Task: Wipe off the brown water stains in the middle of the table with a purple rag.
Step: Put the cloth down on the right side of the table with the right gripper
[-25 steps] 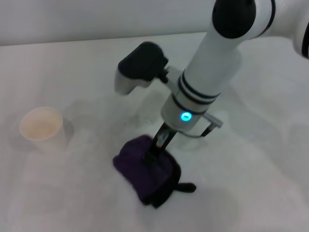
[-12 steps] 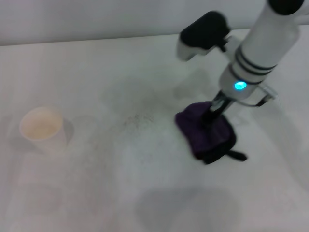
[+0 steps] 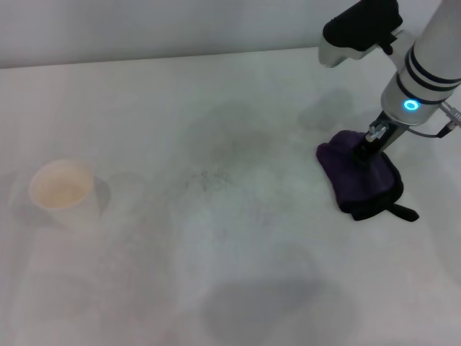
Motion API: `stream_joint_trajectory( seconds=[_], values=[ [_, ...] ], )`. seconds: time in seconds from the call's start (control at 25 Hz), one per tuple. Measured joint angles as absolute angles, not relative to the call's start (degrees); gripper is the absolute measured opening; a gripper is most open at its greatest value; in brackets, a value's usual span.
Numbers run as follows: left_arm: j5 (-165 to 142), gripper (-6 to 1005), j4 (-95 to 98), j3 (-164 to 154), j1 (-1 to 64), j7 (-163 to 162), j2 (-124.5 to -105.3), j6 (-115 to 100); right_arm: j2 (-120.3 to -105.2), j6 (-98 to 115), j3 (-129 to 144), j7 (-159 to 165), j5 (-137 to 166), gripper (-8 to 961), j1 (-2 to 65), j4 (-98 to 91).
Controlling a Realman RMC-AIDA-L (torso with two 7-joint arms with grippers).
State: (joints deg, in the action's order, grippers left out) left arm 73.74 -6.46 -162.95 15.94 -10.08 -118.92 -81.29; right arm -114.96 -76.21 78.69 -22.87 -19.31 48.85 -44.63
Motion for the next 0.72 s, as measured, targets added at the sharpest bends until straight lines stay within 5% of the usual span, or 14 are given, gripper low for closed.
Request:
stream_joint_trajectory(
  seconds=[0.72],
  values=[
    [73.74, 833, -6.61, -162.95, 16.54, -9.91, -118.83, -80.76, -115.34, -75.04, 76.42, -24.41, -20.63, 119, 47.46, -46.12]
  ],
)
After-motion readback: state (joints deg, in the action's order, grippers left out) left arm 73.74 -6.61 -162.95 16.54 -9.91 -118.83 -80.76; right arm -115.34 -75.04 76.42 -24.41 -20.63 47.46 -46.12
